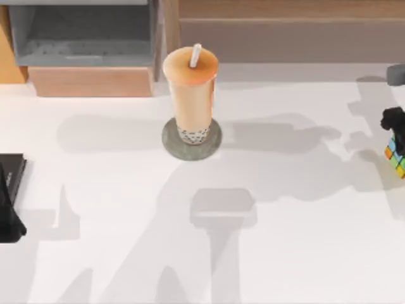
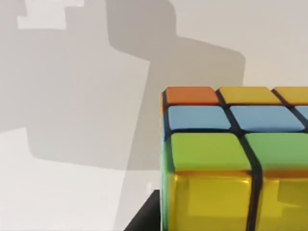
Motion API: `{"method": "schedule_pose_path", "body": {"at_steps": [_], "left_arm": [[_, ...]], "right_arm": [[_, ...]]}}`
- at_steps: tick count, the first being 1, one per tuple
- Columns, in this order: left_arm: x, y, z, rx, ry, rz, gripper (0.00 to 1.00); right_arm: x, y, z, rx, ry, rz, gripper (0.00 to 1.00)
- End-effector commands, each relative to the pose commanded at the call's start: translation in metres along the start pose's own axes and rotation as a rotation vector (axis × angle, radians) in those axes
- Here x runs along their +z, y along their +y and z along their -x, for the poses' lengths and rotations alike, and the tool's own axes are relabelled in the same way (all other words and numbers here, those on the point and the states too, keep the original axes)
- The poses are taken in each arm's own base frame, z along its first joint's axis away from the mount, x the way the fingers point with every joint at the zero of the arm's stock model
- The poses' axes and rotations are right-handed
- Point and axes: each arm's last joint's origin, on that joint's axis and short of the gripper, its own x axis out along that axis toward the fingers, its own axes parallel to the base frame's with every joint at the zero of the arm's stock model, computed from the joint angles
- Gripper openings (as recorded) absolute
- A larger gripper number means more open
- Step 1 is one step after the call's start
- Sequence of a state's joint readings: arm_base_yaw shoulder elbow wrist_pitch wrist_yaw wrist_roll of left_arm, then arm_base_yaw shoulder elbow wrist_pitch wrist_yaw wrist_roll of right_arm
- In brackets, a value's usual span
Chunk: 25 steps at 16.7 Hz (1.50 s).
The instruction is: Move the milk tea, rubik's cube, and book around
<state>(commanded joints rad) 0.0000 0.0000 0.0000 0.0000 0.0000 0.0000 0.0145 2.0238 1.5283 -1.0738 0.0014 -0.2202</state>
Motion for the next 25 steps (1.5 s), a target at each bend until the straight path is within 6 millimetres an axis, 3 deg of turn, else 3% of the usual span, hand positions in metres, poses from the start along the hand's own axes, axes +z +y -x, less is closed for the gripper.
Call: {"method": "schedule_pose_path", "body": {"at_steps": [2, 4, 9, 12, 14, 16, 19, 25], "left_arm": [[0.0, 0.0, 0.0, 0.0, 0.0, 0.0, 1.0], [0.0, 0.0, 0.0, 0.0, 0.0, 0.0, 1.0], [0.0, 0.0, 0.0, 0.0, 0.0, 0.0, 1.0], [0.0, 0.0, 0.0, 0.0, 0.0, 0.0, 1.0], [0.0, 0.0, 0.0, 0.0, 0.0, 0.0, 1.0], [0.0, 0.0, 0.0, 0.0, 0.0, 0.0, 1.0], [0.0, 0.0, 0.0, 0.0, 0.0, 0.0, 1.0], [0.0, 0.0, 0.0, 0.0, 0.0, 0.0, 1.0]], "right_arm": [[0.001, -0.008, 0.011, -0.003, -0.067, -0.016, 0.0], [0.0, -0.026, 0.035, -0.015, -0.208, -0.066, 0.0], [-0.024, -0.085, 0.131, -0.128, -0.767, -0.229, 0.0], [-0.044, -0.096, 0.184, -0.193, -1.092, -0.241, 0.0], [-0.055, -0.1, 0.208, -0.227, -1.268, -0.244, 0.0], [-0.06, -0.101, 0.221, -0.249, -1.409, -0.24, 0.0], [-0.057, -0.096, 0.225, -0.23, -1.529, -0.217, 0.0], [-0.052, -0.09, 0.222, -0.198, -1.563, -0.196, 0.0]]}}
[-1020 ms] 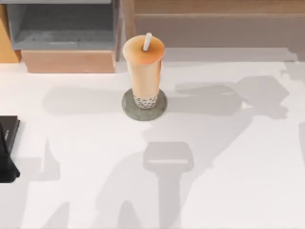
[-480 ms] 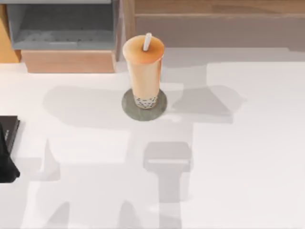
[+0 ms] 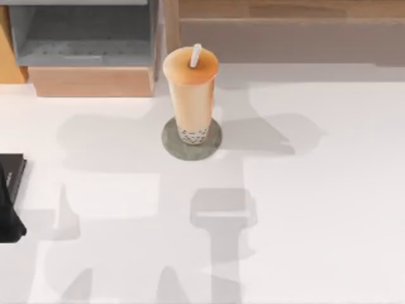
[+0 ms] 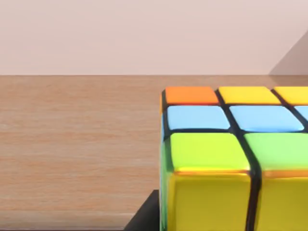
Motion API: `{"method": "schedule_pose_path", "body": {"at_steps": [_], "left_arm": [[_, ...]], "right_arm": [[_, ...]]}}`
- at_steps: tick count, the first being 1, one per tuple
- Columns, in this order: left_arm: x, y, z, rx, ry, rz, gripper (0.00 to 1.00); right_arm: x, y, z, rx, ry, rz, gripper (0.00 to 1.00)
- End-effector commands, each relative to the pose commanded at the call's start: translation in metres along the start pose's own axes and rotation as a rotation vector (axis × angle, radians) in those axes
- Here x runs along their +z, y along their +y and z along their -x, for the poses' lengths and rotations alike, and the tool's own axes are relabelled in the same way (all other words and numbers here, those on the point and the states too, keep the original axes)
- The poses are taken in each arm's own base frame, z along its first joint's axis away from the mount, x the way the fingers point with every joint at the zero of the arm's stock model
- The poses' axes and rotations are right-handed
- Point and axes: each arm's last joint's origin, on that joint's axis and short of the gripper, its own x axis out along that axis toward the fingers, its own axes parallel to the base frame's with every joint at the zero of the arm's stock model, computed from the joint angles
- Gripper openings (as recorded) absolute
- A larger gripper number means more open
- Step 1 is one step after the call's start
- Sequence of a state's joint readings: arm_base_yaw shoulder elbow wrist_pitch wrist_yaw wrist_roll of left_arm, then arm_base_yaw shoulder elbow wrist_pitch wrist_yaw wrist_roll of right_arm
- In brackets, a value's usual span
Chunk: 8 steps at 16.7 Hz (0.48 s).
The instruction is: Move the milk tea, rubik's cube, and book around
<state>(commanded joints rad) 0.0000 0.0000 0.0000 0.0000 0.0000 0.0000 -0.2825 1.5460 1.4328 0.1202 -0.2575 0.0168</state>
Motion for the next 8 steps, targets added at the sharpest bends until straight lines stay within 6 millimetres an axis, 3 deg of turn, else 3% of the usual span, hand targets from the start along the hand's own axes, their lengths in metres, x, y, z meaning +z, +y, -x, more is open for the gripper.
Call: {"method": "schedule_pose_path", "body": {"at_steps": [3, 8], "left_arm": [[0.0, 0.0, 0.0, 0.0, 0.0, 0.0, 1.0], [0.0, 0.0, 0.0, 0.0, 0.0, 0.0, 1.0]], "right_arm": [[0.003, -0.001, -0.002, 0.003, -0.014, 0.004, 0.0], [0.034, 0.004, -0.02, 0.048, -0.141, 0.052, 0.0]]}}
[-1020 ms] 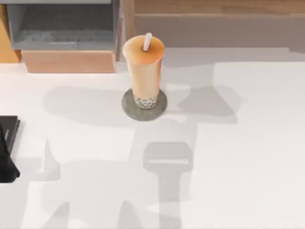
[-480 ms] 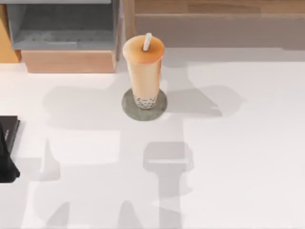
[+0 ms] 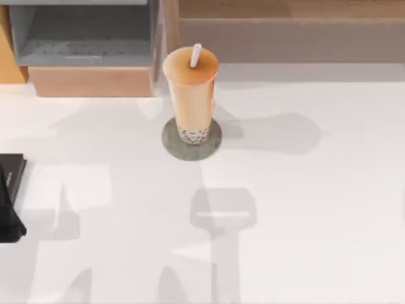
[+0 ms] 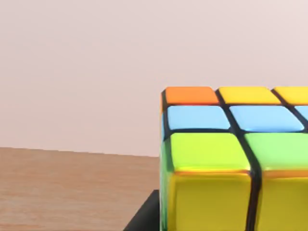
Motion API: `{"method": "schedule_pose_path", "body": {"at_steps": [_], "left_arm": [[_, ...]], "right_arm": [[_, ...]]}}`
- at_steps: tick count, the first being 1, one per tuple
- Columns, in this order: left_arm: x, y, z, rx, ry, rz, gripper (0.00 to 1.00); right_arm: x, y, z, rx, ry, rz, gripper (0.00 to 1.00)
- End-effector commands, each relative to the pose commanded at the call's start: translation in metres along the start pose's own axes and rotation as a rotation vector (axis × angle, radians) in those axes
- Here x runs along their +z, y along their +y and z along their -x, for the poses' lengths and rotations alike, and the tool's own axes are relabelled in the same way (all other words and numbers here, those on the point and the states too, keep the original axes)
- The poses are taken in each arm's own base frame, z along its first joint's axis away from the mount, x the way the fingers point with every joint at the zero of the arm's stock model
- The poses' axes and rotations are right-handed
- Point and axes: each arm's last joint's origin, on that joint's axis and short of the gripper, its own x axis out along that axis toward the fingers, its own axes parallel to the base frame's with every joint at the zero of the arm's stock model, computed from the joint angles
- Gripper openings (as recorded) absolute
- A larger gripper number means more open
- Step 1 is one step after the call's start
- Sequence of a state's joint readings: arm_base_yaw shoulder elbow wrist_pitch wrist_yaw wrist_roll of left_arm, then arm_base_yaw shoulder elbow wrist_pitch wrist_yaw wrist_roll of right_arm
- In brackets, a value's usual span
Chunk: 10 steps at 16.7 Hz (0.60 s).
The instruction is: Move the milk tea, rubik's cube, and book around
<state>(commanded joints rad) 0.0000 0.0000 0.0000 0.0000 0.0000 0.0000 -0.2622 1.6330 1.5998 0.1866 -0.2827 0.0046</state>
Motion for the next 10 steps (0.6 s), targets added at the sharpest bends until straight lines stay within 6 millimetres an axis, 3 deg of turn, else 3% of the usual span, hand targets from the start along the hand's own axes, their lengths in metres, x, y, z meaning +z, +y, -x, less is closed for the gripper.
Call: {"method": "schedule_pose_path", "body": {"at_steps": [4, 8, 10], "left_arm": [[0.0, 0.0, 0.0, 0.0, 0.0, 0.0, 1.0], [0.0, 0.0, 0.0, 0.0, 0.0, 0.0, 1.0], [0.0, 0.0, 0.0, 0.0, 0.0, 0.0, 1.0]], "right_arm": [[0.001, -0.005, -0.031, -0.01, 0.003, 0.002, 0.0], [-0.035, -0.008, -0.067, -0.042, 0.109, -0.038, 0.0], [-0.045, -0.005, -0.074, -0.048, 0.141, -0.052, 0.0]]}}
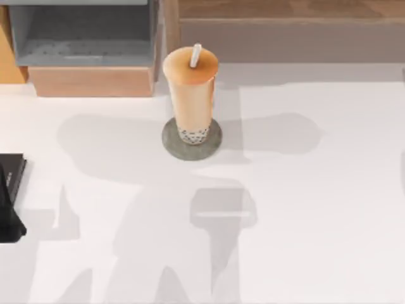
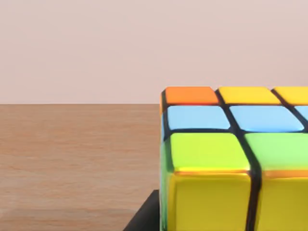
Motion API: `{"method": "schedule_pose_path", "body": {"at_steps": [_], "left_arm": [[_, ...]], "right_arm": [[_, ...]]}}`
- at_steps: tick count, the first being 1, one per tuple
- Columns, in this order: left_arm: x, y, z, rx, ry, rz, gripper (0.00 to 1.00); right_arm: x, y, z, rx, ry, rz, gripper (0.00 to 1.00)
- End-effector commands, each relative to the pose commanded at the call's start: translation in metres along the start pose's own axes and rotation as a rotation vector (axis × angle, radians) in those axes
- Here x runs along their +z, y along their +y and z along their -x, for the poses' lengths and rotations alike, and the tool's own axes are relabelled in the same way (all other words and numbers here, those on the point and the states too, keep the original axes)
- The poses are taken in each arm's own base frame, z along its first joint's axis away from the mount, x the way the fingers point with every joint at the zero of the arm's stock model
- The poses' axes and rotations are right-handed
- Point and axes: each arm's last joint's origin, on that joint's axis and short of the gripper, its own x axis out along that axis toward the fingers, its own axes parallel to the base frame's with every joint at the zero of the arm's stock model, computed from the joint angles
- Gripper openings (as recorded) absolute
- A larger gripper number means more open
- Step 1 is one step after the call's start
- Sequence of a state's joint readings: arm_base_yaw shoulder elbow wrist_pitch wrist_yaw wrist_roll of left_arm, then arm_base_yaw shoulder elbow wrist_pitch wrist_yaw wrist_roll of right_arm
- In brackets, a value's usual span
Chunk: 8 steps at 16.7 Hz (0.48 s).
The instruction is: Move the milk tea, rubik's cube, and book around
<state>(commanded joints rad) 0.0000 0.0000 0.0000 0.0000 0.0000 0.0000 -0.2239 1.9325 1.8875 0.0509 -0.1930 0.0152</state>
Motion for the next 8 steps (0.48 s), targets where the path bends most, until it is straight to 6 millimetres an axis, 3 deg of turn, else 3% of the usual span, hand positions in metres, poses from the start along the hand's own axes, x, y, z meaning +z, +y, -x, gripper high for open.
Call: {"method": "schedule_pose_path", "body": {"at_steps": [4, 8], "left_arm": [[0.0, 0.0, 0.0, 0.0, 0.0, 0.0, 1.0], [0.0, 0.0, 0.0, 0.0, 0.0, 0.0, 1.0]], "right_arm": [[-0.0001, 0.0, 0.0, 0.0, 0.0, 0.0, 0.0], [-0.0001, 0.0, 0.0, 0.0, 0.0, 0.0, 0.3]]}}
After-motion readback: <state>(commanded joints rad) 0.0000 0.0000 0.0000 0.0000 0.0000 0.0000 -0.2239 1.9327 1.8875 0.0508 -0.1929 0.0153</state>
